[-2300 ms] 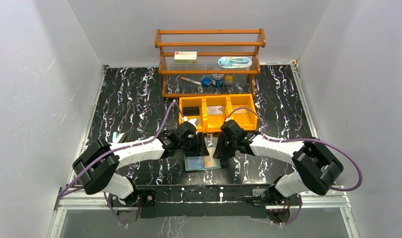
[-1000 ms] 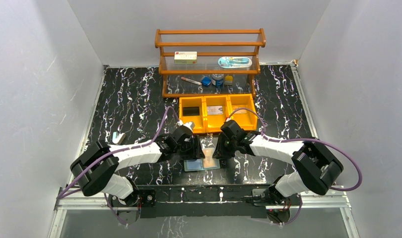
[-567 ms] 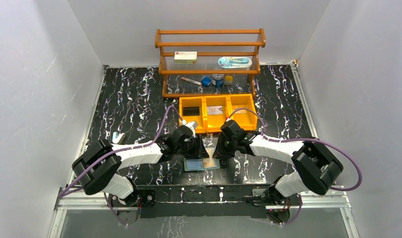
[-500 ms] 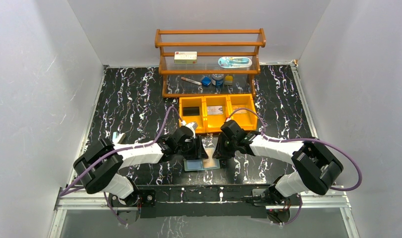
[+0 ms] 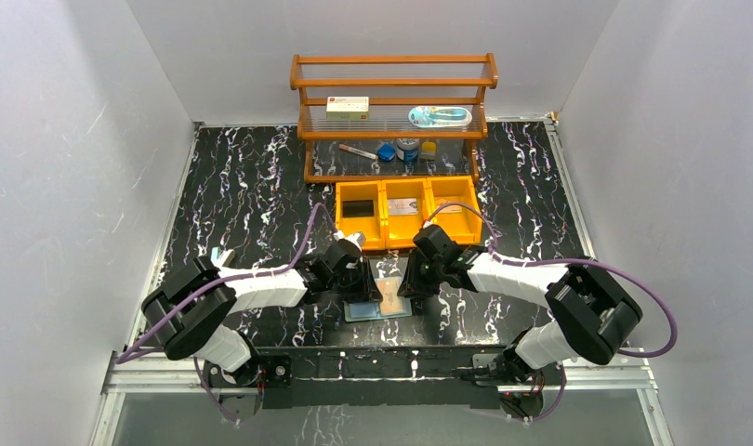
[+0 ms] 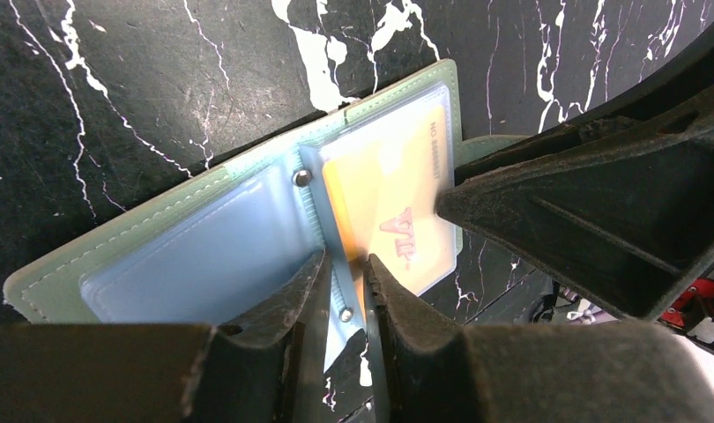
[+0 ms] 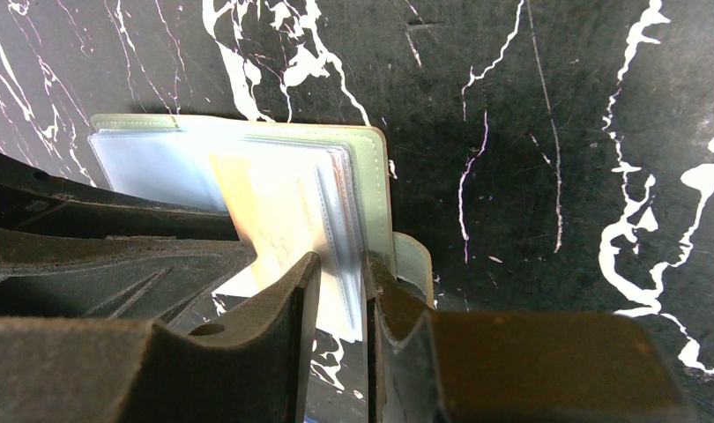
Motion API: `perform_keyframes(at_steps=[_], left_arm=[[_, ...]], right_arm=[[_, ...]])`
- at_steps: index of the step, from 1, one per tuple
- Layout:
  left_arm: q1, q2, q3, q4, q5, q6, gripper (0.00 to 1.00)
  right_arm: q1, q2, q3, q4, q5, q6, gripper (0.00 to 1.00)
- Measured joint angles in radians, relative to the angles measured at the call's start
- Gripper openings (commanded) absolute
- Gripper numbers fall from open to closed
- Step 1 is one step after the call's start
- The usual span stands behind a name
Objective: Take the credit cards out of the card holder
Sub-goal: Remove the credit card from the card holder.
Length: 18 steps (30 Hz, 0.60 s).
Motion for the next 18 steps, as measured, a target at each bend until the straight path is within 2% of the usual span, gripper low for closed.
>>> perform_keyframes(at_steps=[7,13,18], left_arm=[[0.000,0.007,-0.001,0.004,0.000,0.002,0.05],[0.001,0.013,-0.001,0.018,0.015,0.012,0.00],[0.001,0.012,-0.001,0.018,0.017,0.012,0.02]], right_arm=[[-0.001,0.000,-0.003,0.003,-0.001,0.002,0.32],[-0.001,0.000,-0.003,0.004,-0.002,0.003,0.31],[-0.003,0.000,-0.005,0.003,-0.002,-0.002,0.08]])
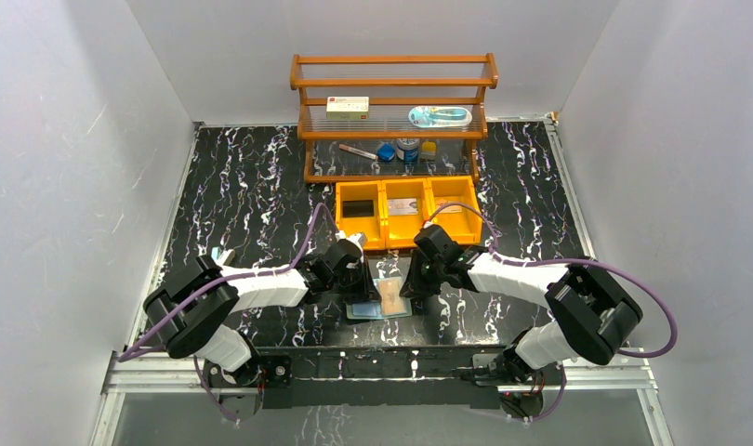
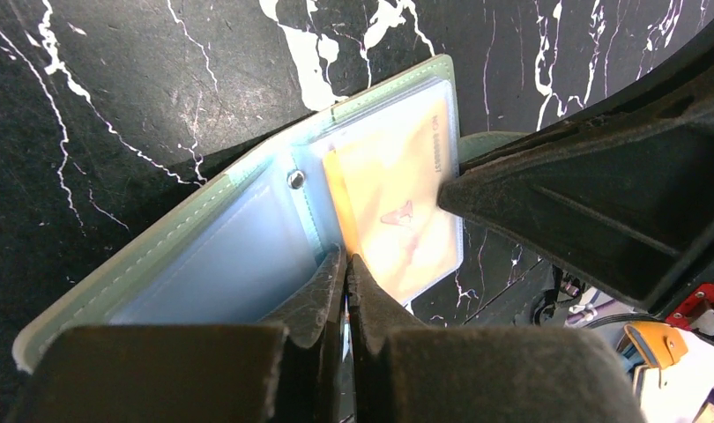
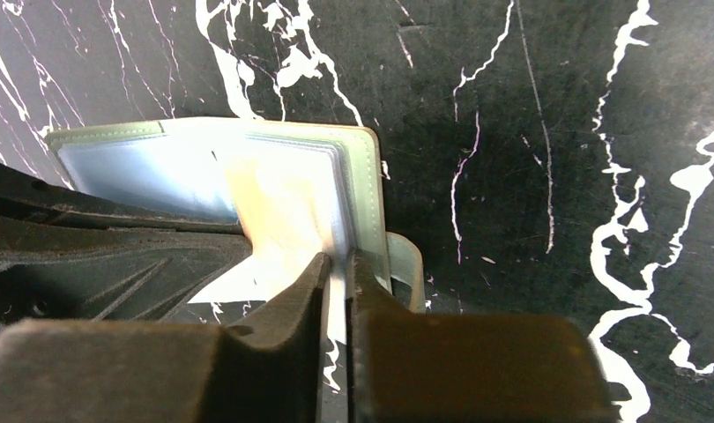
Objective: Take the credit cards out of the card holder
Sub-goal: Remove the credit card from the card holder.
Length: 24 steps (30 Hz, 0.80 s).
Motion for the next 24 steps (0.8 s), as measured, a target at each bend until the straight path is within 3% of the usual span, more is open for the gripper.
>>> perform_keyframes(at_steps=[3,8,11,16,21,24], left_arm=[[0.000,-0.003,0.000,-0.002,-0.001,0.000,0.11],[-0.001,-0.008,0.000,-0.008,-0.002,-0.002,0.28],[-0.001,-0.018,-0.001,-0.008,-0.002,-0.004,0.32],[-0.001,-0.026,-0.012,0.006,-0.001,-0.016,0.30],[0.000,-0.023,-0.017,0.008,0.000,-0.030,0.15],[0.003,-0.022,-0.021,0.006,-0.005,-0.037,0.08]], right_arm=[[-0.005,-0.002,-0.001,0.002,-0.002,-0.002,0.00],[-0.005,-0.024,-0.022,0.028,-0.019,0.000,0.00],[-0.005,-0.029,-0.028,0.046,-0.035,0.000,0.00],[-0.005,-0.026,-0.032,0.062,-0.043,0.005,0.00],[-0.007,-0.006,-0.043,0.082,-0.046,0.022,0.01],[-0.007,-0.006,-0.045,0.084,-0.046,0.032,0.11]])
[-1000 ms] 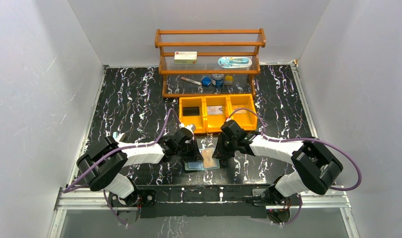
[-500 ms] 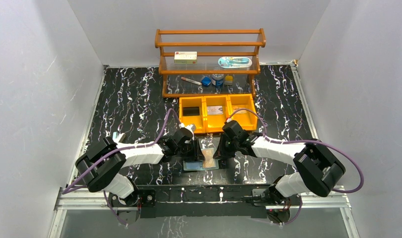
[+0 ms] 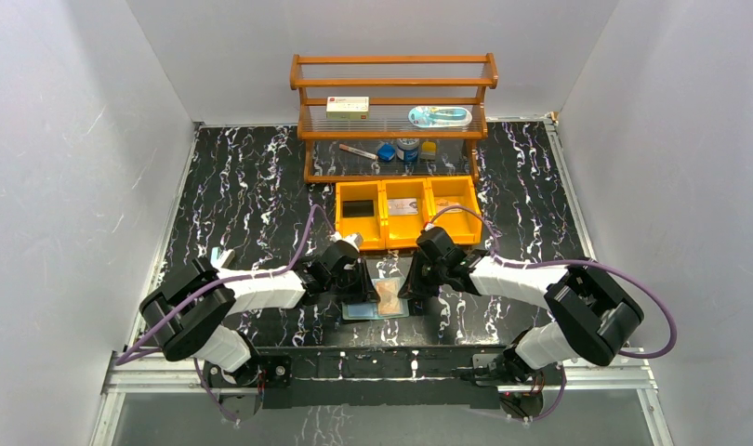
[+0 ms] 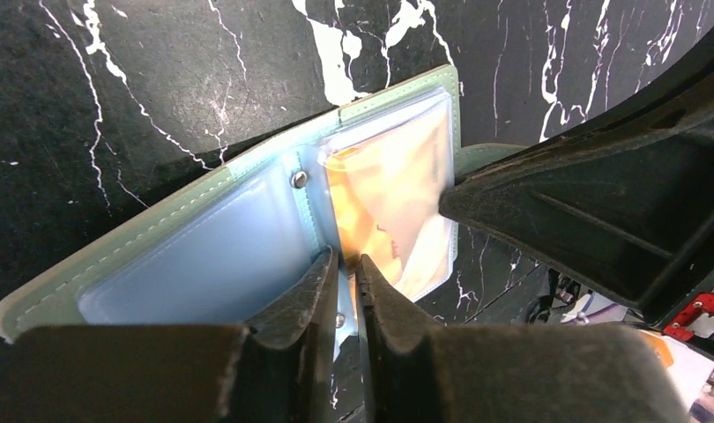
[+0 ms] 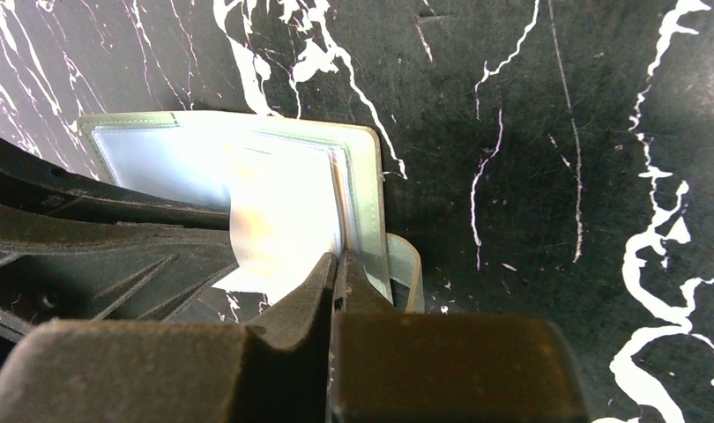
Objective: Take the credit cards out of the card holder
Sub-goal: Remove the credit card from the card holder.
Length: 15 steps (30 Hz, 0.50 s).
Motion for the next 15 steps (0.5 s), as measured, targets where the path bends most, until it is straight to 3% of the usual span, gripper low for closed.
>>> perform_keyframes(at_steps=[3,6,10,15], left_arm=[[0.001,0.000,0.000,-0.004,-0.005,-0.001,0.00],[0.002,0.000,0.005,-0.014,-0.008,0.005,0.00],[0.000,0.000,0.023,-0.052,-0.020,0.024,0.00],[-0.002,-0.012,0.025,-0.084,-0.038,0.049,0.00]], right_arm=[[0.000,-0.001,-0.003,0.005,-0.001,0.009,0.21],[0.000,-0.005,-0.009,0.015,-0.001,0.023,0.28],[0.002,-0.016,-0.014,0.023,0.000,0.025,0.21],[0.002,-0.046,-0.014,0.022,-0.012,0.017,0.21]])
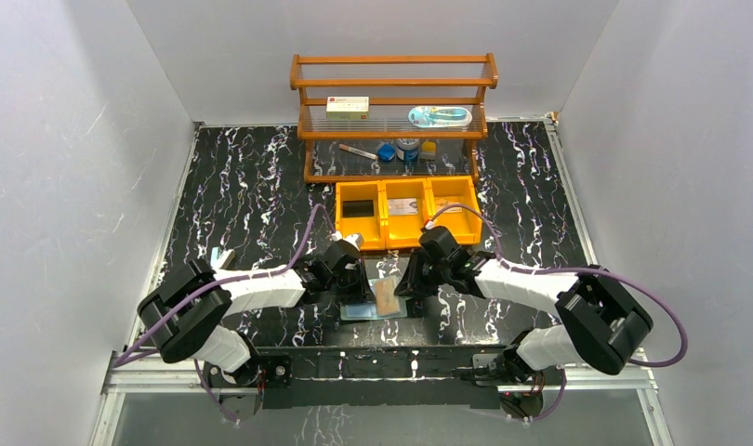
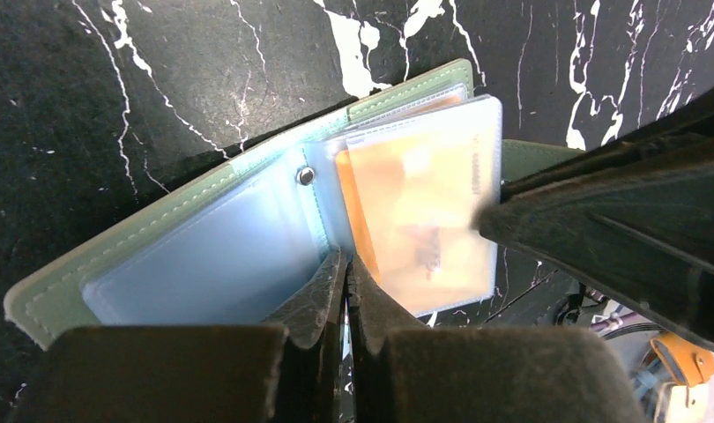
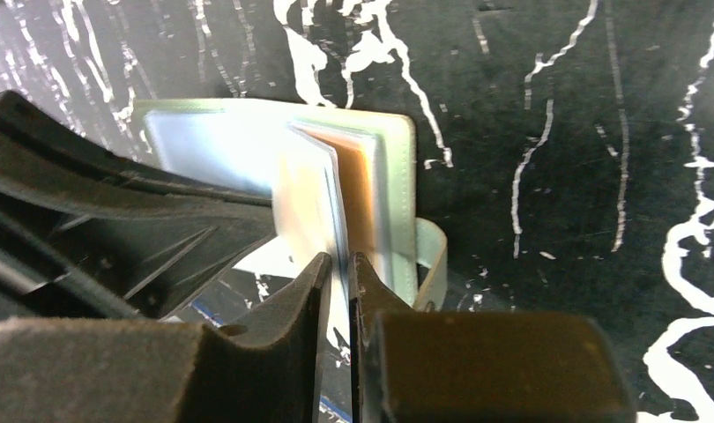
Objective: Take the credit cards out of the card holder
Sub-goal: Remove the credit card from the card holder.
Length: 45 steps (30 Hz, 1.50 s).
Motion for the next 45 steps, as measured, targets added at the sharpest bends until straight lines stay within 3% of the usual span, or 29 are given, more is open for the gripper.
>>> perform_keyframes(at_steps=[7,18,22,27,40,45], left_arm=[[-0.002,-0.016,0.000,-0.025,-0.011,0.019,0.00],[-0.002,-0.084,0.000,-0.095,-0.054,0.034,0.23],[-0.002,-0.126,0.000,-0.124,-0.074,0.042,0.25],[-0.002,-0.170,0.006,-0.189,-0.121,0.058,0.35],[-0.002,-0.204,-0.001,-0.311,-0.215,0.093,0.34],[-0.002,-0.210,-0.024,-0.293,-0.210,0.091,0.31]], right_arm=[[0.002,-0.033,0.023,0.005,-0.061,-0.022,0.28],[0.012,-0.020,0.056,-0.010,-0.089,-0.035,0.43],[0.013,-0.003,0.082,-0.033,-0.070,-0.037,0.44],[0.013,0.032,0.087,-0.057,-0.055,-0.036,0.45],[0.014,0.109,0.085,-0.006,-0.089,-0.021,0.39],[0.014,0.114,0.084,0.015,-0.092,-0.011,0.43]])
